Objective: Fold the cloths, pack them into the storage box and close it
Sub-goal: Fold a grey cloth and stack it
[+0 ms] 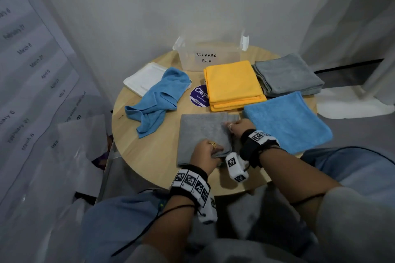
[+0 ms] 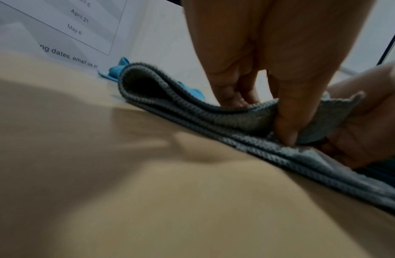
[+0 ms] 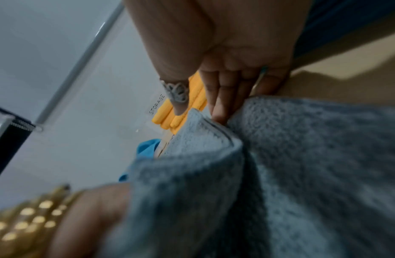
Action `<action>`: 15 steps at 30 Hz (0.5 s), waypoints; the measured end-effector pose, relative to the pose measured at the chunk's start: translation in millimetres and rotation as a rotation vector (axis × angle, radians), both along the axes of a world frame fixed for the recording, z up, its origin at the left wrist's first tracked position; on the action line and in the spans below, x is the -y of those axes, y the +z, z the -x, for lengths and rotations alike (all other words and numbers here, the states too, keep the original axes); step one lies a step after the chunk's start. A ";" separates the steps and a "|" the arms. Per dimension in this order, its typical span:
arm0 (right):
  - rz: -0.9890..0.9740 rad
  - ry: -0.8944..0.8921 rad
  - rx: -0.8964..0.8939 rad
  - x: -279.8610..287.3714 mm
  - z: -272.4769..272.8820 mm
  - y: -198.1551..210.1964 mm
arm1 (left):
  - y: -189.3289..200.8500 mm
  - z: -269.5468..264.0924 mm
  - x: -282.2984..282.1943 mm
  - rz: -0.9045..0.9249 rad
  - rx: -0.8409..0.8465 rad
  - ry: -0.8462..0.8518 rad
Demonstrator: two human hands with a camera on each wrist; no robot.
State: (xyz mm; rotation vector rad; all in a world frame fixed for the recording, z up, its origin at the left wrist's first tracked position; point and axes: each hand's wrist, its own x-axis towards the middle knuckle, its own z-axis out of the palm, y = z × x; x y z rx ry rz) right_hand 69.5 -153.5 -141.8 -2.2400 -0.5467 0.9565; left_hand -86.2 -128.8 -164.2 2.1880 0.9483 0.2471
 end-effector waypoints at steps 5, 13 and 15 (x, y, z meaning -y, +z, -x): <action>0.100 0.105 0.121 -10.6 -4.4 2.6 | 5.6 -2.3 1.1 0.024 0.007 -0.013; 0.056 0.030 0.115 2.4 -8.8 -12.7 | 13.5 -8.9 9.8 0.013 0.044 -0.132; 0.079 0.042 0.145 2.4 -7.4 -12.7 | 10.2 -7.3 11.9 0.010 -0.018 -0.161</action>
